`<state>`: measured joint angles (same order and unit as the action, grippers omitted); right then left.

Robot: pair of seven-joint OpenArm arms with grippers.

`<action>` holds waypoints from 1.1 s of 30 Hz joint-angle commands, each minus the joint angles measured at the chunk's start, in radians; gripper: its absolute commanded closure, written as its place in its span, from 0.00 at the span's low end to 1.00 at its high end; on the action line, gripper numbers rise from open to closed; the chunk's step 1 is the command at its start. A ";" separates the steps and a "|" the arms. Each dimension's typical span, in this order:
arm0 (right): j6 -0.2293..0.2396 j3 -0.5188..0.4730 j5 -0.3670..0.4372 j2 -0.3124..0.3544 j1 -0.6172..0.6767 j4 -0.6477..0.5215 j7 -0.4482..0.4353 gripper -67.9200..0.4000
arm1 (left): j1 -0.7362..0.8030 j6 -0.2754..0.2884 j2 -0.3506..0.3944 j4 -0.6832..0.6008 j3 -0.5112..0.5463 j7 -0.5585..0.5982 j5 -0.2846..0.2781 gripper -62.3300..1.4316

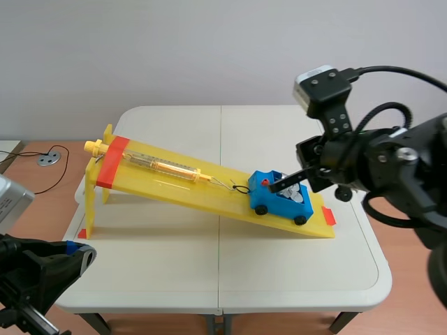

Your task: Place the four metal weights on the blue cart on the ramp.

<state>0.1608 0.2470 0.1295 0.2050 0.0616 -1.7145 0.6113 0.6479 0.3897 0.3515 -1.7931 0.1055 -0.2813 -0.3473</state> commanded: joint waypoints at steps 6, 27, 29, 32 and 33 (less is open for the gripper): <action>0.095 -0.172 0.199 0.181 0.127 -0.192 -0.072 0.99 | -0.073 0.056 -0.114 -0.204 -0.006 0.049 -0.023 0.93; 0.519 -0.585 0.355 0.257 0.783 -0.262 -0.094 0.98 | -0.417 -0.080 -0.257 -0.059 -0.267 0.048 0.371 0.93; 0.521 -0.599 0.354 0.257 0.829 -0.262 -0.114 0.98 | -0.446 -0.102 -0.266 -0.023 -0.269 0.049 0.384 0.93; 0.521 -0.620 0.354 0.249 0.871 -0.262 -0.118 0.98 | -0.486 -0.132 -0.271 0.027 -0.269 0.049 0.400 0.93; 0.521 -0.625 0.354 0.249 0.880 -0.262 -0.119 0.98 | -0.499 -0.145 -0.271 0.043 -0.269 0.049 0.406 0.93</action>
<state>0.6743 -0.3393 0.4381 0.4187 0.9478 -1.8687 0.5804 0.1841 0.2962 0.0998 -1.6943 -0.1875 -0.3328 0.0948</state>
